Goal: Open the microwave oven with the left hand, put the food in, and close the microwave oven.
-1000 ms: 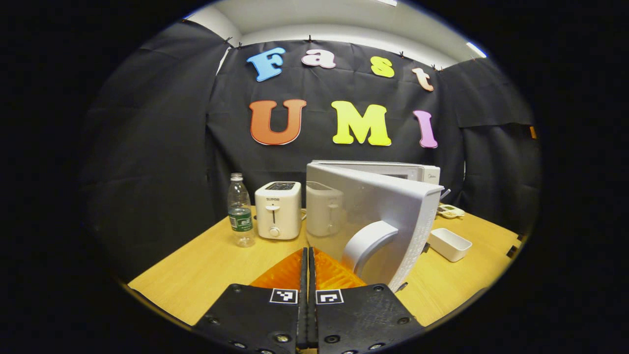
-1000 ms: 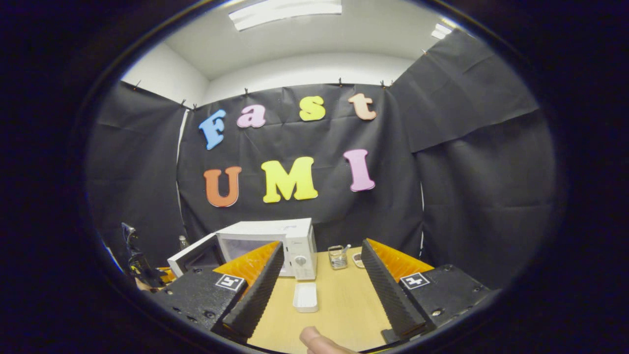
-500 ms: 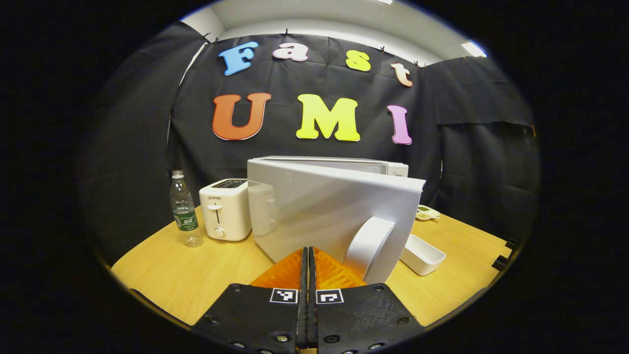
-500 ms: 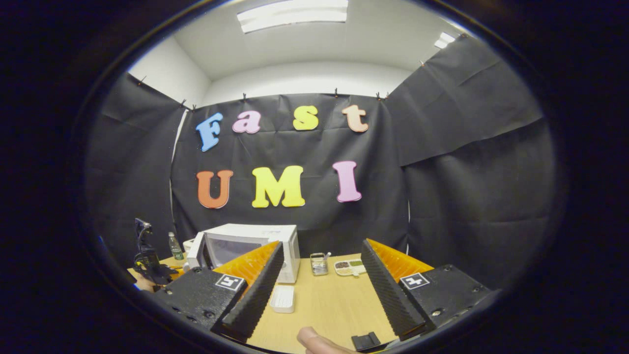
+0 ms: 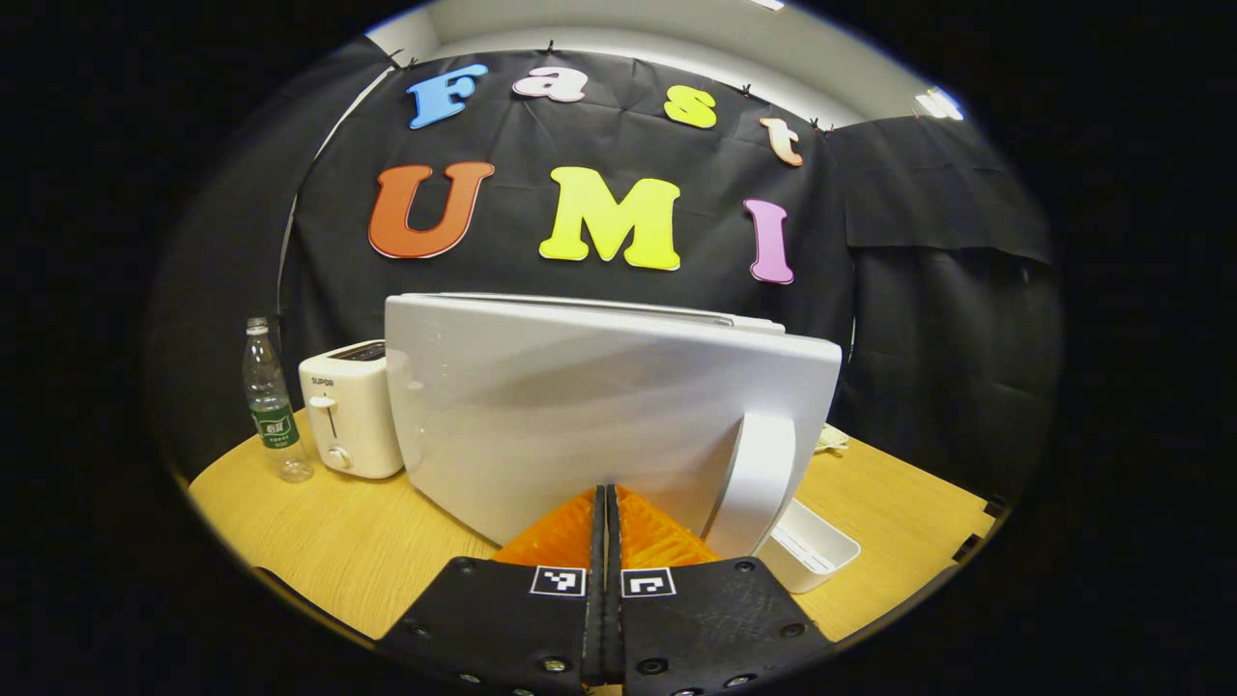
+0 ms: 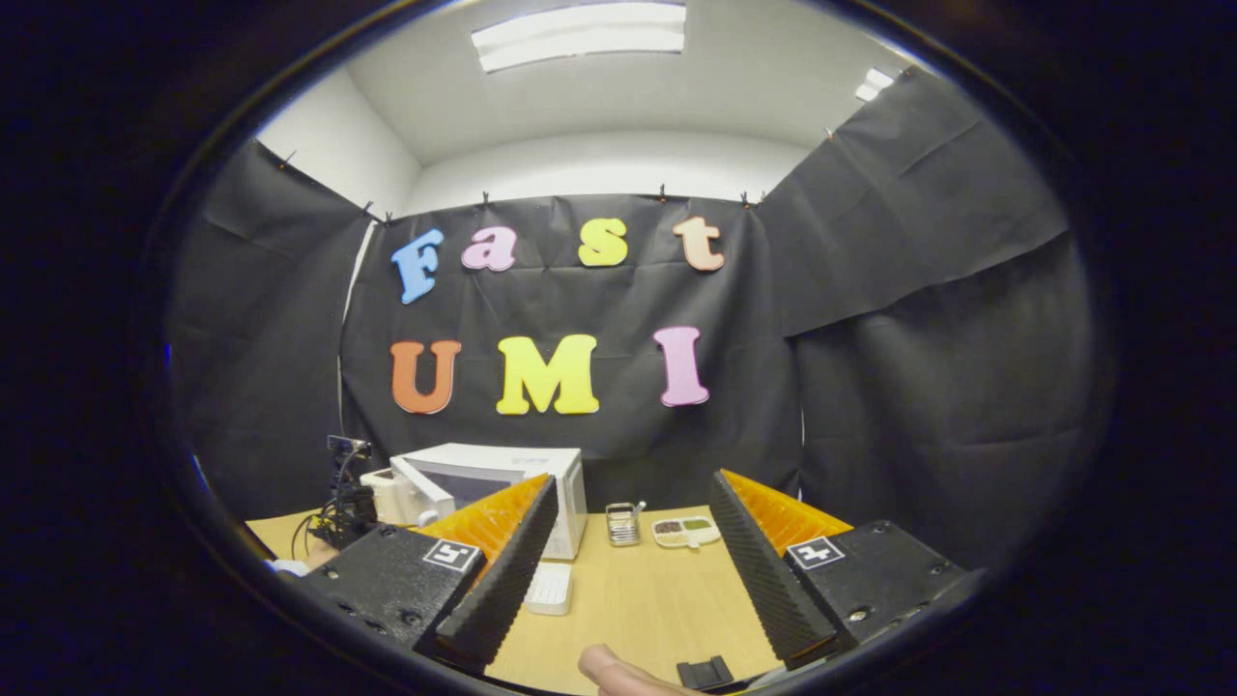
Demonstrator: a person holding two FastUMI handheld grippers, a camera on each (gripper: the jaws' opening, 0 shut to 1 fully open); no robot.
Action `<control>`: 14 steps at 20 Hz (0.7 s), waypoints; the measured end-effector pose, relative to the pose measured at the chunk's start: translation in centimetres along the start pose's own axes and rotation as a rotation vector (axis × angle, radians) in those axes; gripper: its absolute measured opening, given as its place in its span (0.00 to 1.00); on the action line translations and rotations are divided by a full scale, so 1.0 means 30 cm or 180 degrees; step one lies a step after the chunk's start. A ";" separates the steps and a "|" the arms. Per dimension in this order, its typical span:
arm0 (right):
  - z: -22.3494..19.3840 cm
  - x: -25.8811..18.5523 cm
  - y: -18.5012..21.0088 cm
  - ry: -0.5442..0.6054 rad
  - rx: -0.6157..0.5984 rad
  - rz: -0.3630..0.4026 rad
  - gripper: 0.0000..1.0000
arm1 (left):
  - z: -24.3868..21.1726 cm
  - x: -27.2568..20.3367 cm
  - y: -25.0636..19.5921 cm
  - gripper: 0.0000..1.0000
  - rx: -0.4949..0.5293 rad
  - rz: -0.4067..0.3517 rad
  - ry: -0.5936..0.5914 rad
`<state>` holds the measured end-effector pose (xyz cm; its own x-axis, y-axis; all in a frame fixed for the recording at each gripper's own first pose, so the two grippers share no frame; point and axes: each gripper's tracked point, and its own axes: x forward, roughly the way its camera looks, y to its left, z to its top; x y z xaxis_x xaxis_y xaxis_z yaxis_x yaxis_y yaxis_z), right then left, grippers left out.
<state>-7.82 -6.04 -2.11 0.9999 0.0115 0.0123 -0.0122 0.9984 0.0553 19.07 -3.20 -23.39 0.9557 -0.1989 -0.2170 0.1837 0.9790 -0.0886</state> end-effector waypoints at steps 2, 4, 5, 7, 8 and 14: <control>-0.003 0.005 -0.016 -0.0024 -0.0014 -0.0009 0.90 | 0.012 0.039 -0.033 0.12 0.0027 -0.0027 -0.0030; -0.021 0.010 -0.033 -0.0009 -0.0014 -0.0023 1.00 | 0.022 0.077 -0.057 0.00 0.0072 -0.0028 -0.0045; -0.030 0.011 -0.044 0.0004 -0.0007 -0.0030 1.00 | 0.031 0.095 -0.074 0.00 0.0077 -0.0045 -0.0065; -0.044 0.027 -0.063 0.0043 -0.0004 -0.0054 0.90 | 0.048 0.130 -0.104 0.00 0.0073 -0.0070 -0.0091; -0.053 0.034 -0.075 0.0059 -0.0007 -0.0069 1.00 | 0.059 0.155 -0.115 0.00 0.0068 -0.0072 -0.0112; -0.100 0.080 -0.066 0.0129 -0.0007 0.0064 1.00 | 0.115 0.281 -0.170 0.00 -0.0050 -0.0101 -0.0156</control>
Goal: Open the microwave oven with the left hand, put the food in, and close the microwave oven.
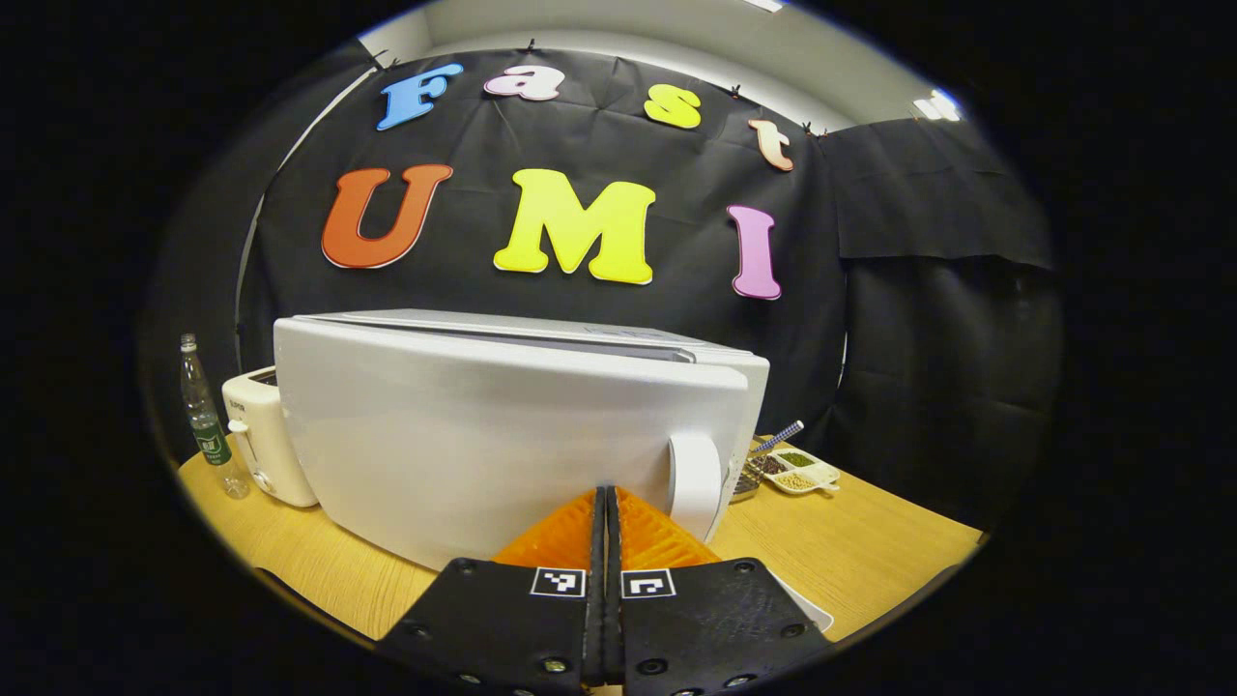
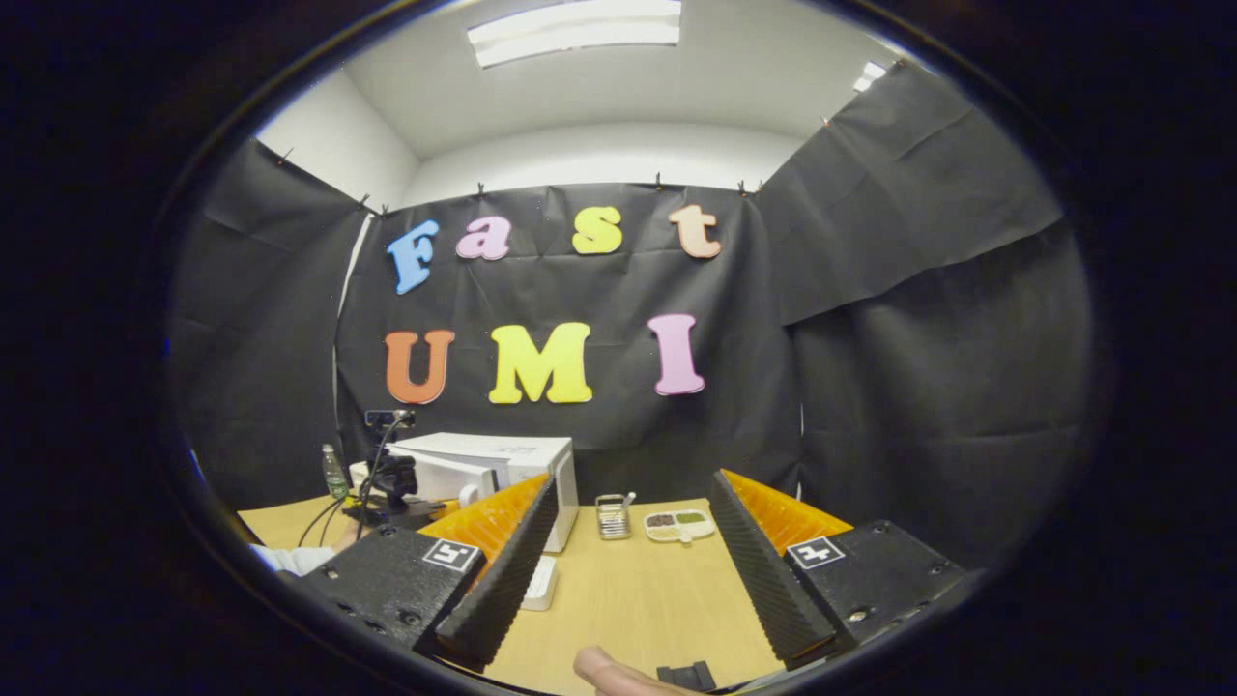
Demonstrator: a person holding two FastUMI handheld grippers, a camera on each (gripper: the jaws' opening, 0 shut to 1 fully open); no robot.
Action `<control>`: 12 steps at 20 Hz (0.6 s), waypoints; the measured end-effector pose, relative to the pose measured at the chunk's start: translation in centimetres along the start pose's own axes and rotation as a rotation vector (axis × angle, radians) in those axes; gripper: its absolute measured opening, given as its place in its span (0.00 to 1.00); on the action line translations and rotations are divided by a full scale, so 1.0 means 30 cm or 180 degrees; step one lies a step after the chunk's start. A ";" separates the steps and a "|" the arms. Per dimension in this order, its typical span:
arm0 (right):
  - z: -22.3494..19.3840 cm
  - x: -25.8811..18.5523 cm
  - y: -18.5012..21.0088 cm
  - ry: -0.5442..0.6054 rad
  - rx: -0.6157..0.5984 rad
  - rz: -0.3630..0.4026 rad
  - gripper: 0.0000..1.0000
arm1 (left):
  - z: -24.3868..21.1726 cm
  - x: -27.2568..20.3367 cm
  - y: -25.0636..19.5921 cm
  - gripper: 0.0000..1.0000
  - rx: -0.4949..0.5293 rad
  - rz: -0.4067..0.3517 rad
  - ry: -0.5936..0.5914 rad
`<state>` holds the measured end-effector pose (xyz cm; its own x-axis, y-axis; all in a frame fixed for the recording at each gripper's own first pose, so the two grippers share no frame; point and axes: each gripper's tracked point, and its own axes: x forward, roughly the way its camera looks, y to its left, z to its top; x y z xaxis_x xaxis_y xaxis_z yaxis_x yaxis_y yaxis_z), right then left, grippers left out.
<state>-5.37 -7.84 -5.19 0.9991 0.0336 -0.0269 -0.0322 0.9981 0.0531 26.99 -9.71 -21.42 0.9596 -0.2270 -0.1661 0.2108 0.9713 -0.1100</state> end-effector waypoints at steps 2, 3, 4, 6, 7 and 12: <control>-0.012 0.015 -0.011 0.0016 -0.0082 0.0001 1.00 | -0.001 0.047 -0.002 0.00 0.0002 0.0028 0.0030; -0.016 0.023 -0.011 0.0012 -0.0116 0.0011 1.00 | -0.001 0.069 -0.002 0.00 0.0001 0.0045 0.0045; -0.018 0.030 -0.010 0.0018 -0.0132 0.0024 1.00 | -0.001 0.092 0.002 0.00 -0.0001 0.0067 0.0058; -0.026 0.034 -0.009 0.0020 -0.0103 0.0051 1.00 | -0.003 0.140 0.001 0.00 -0.0006 0.0092 0.0101; -0.031 0.041 -0.013 0.0026 -0.0090 0.0059 1.00 | -0.003 0.162 0.011 0.00 0.0023 0.0140 0.0128; -0.062 0.072 -0.007 0.0093 -0.0079 0.0081 1.00 | 0.001 0.197 0.008 0.00 0.0012 0.0170 0.0188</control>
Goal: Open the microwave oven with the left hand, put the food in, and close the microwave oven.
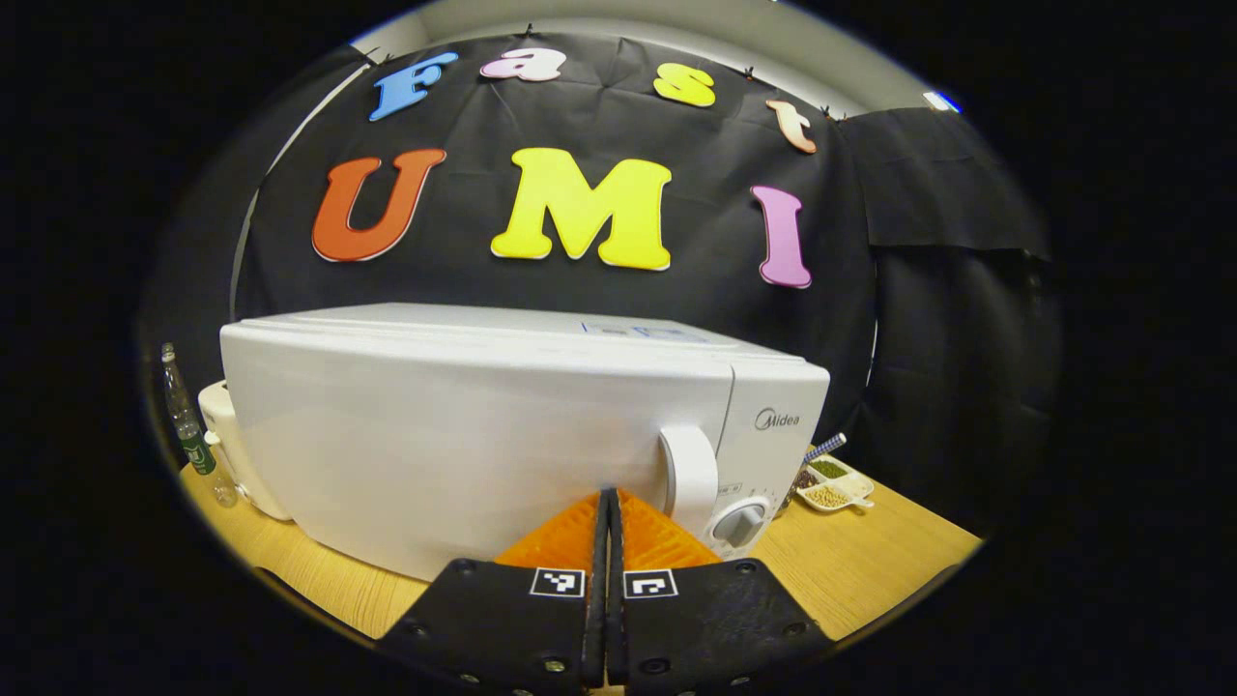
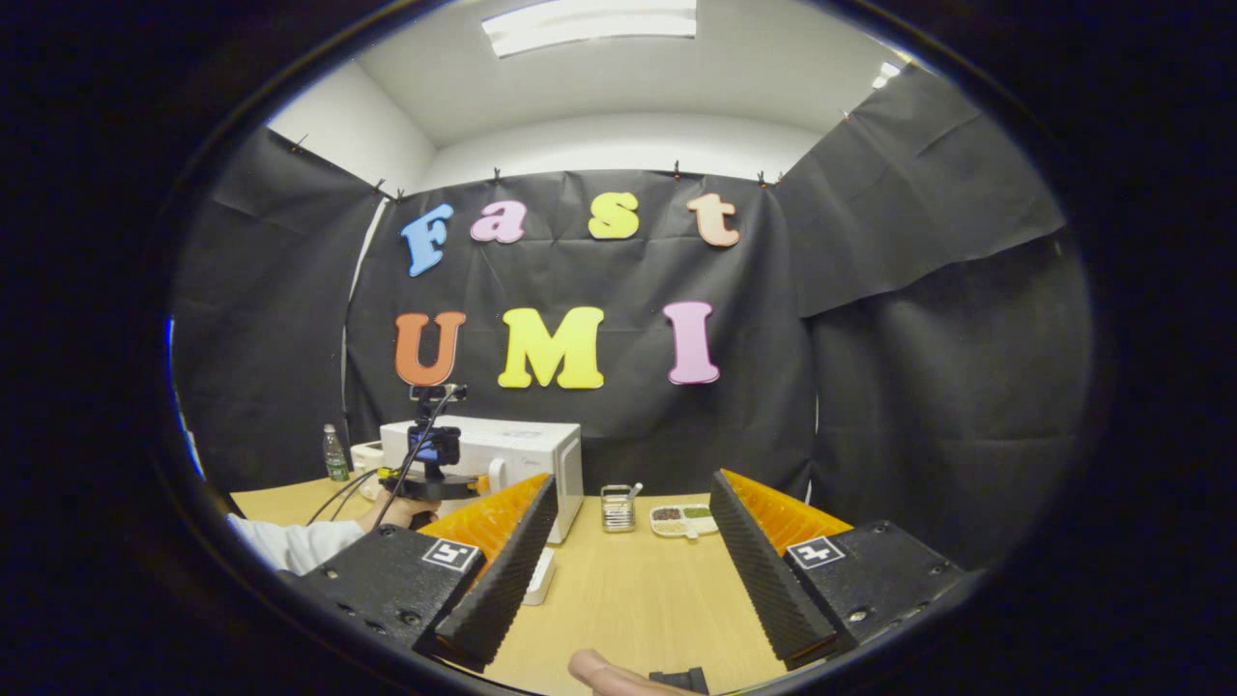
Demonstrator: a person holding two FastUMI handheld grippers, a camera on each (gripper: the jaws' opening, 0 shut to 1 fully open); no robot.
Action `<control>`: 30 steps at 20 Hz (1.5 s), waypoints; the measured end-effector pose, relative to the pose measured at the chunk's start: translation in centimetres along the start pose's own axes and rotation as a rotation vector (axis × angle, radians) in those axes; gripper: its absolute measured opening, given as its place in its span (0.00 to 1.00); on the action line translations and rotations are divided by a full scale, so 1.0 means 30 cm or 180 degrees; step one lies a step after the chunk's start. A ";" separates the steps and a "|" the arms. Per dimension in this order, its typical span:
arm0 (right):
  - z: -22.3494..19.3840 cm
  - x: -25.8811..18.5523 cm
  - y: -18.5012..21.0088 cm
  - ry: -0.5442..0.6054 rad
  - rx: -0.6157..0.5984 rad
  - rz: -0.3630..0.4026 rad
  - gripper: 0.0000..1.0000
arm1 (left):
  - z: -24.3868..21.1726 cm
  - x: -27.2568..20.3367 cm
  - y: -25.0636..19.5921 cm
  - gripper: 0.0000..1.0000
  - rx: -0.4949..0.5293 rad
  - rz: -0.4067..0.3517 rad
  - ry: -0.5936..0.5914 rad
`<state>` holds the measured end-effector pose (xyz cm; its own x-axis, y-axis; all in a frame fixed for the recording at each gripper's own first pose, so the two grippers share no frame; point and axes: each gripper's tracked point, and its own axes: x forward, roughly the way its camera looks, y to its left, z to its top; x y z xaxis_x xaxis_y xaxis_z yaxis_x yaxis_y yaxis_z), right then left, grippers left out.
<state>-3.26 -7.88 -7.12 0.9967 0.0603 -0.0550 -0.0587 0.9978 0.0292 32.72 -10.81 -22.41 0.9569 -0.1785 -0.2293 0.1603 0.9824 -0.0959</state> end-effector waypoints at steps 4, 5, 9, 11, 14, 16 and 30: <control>-0.008 0.015 0.007 0.0038 0.0009 -0.0044 0.90 | 0.033 -0.048 0.007 0.00 0.0126 0.0050 -0.0032; -0.012 0.020 0.012 0.0048 0.0007 -0.0061 1.00 | 0.058 -0.079 -0.007 0.00 0.0106 0.0009 -0.0065; 0.001 0.021 0.030 0.0052 0.0038 -0.0135 1.00 | 0.200 -0.268 -0.048 0.00 0.0034 -0.0129 -0.0282; 0.009 -0.001 0.036 0.0064 0.0052 -0.0203 1.00 | 0.288 -0.393 -0.048 0.01 -0.0003 -0.0116 -0.0474; 0.049 -0.034 0.078 0.0015 0.0071 -0.0197 0.90 | 0.377 -0.586 0.003 0.48 0.0030 0.0111 -0.0658; 0.085 -0.058 0.101 -0.0031 0.0031 -0.0213 0.90 | 0.426 -0.707 0.032 0.77 0.0079 0.0266 -0.0674; 0.225 -0.103 0.321 -0.0116 -0.0119 -0.0136 1.00 | 0.408 -1.386 0.077 0.93 0.0306 0.0845 -0.0558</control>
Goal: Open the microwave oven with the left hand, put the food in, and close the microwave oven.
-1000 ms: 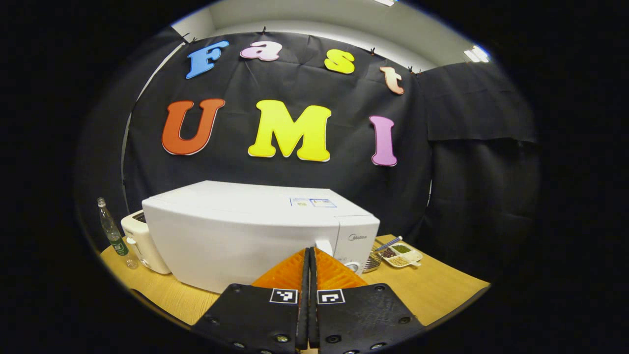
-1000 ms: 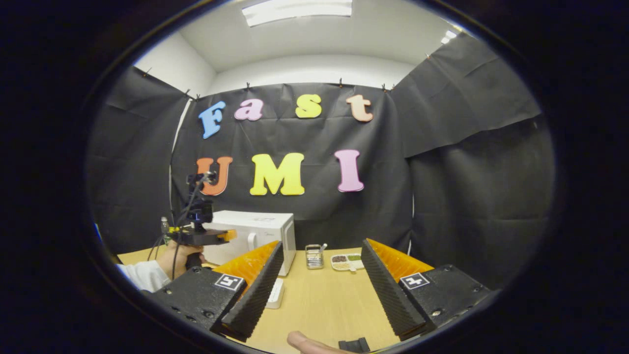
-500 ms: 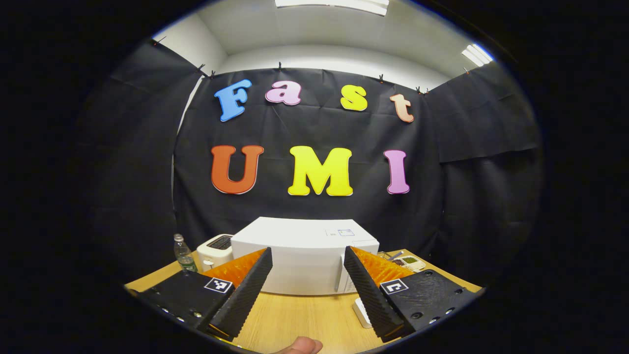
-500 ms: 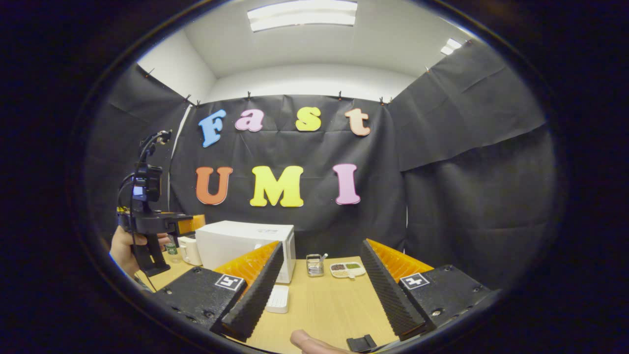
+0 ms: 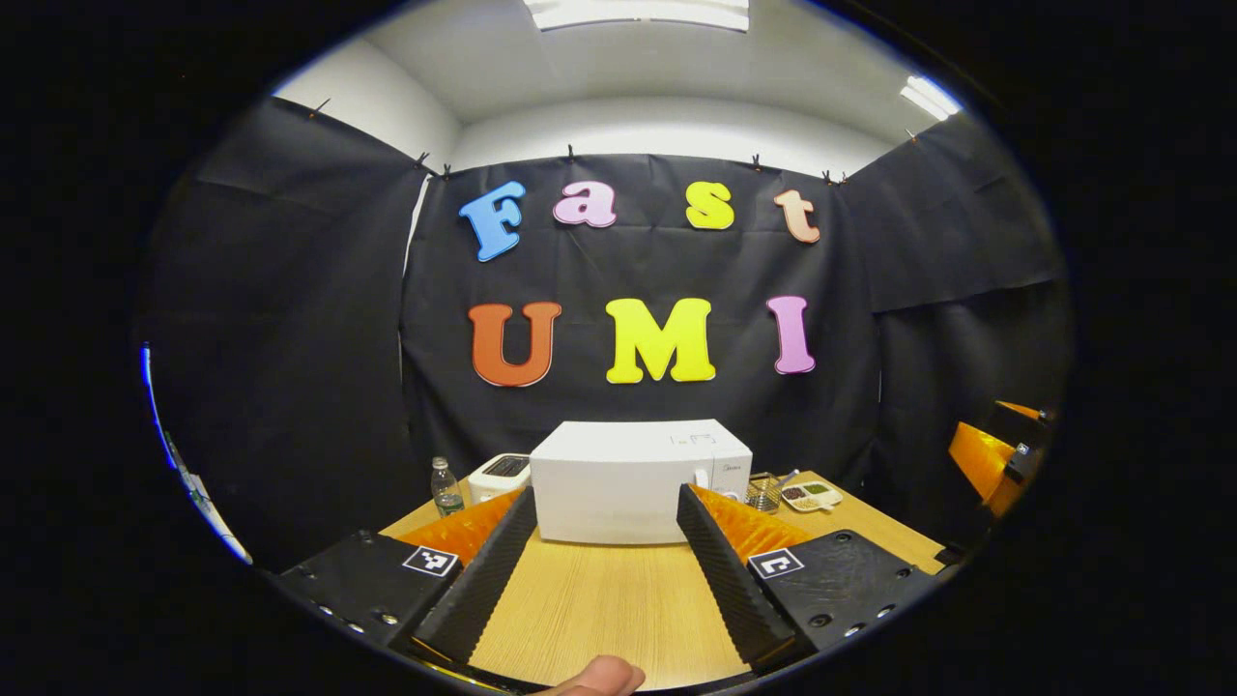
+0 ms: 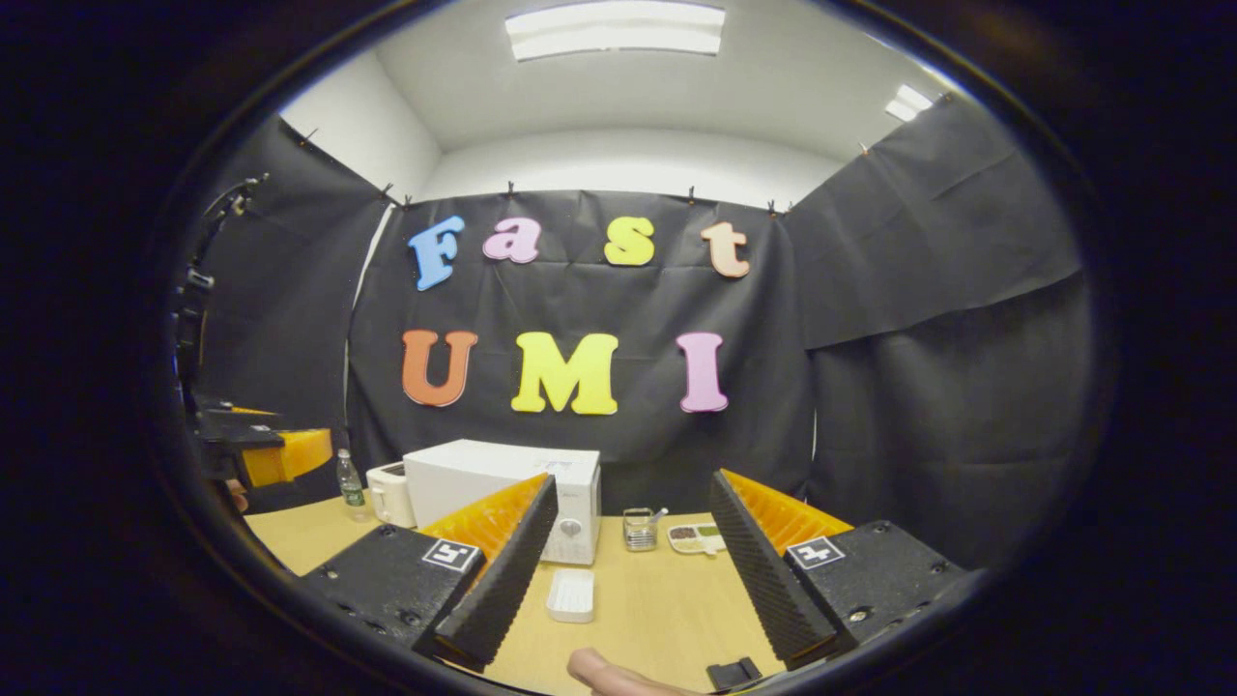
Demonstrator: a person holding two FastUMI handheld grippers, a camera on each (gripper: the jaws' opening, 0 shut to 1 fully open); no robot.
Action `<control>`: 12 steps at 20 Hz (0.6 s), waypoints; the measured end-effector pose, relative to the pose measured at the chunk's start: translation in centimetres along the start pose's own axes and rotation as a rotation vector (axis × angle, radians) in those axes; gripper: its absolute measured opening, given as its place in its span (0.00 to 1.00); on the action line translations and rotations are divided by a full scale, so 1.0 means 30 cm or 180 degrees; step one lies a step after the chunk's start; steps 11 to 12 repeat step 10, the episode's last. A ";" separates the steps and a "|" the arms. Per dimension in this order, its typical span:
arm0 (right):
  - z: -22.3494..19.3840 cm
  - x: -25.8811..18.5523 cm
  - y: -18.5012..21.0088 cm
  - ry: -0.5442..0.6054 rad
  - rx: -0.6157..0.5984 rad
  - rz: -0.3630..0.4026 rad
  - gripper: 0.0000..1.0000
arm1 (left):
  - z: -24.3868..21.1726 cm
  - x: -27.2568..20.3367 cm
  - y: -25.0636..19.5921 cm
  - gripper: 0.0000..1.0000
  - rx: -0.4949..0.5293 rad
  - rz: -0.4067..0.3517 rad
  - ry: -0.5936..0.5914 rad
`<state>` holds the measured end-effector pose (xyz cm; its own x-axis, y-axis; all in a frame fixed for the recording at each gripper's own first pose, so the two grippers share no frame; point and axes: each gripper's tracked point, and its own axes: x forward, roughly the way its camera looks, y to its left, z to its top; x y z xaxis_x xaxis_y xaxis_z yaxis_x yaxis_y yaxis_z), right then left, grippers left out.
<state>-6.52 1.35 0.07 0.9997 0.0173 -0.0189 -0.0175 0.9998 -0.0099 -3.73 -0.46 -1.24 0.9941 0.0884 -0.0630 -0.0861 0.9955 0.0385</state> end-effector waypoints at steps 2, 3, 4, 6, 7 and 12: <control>0.033 -0.012 0.038 -0.0063 -0.0023 0.0050 0.90 | -0.036 -0.075 0.014 0.94 0.0000 0.0070 0.0110; 0.028 -0.013 0.056 -0.0062 -0.0019 0.0069 0.90 | -0.052 -0.101 0.005 0.93 -0.0035 0.0091 0.0160; 0.021 -0.020 0.072 -0.0041 -0.0017 0.0098 0.90 | -0.046 -0.119 0.011 0.94 -0.0049 0.0155 0.0144; 0.024 -0.026 0.108 -0.0051 -0.0013 0.0185 0.90 | -0.034 -0.151 0.014 0.93 0.0029 0.0196 0.0058; 0.037 -0.027 0.110 -0.0083 0.0007 0.0202 0.91 | -0.031 -0.164 0.006 0.93 0.0047 0.0162 0.0021; 0.039 -0.033 0.087 -0.0101 0.0020 0.0140 0.90 | -0.038 -0.187 -0.019 0.93 -0.0009 0.0019 0.0011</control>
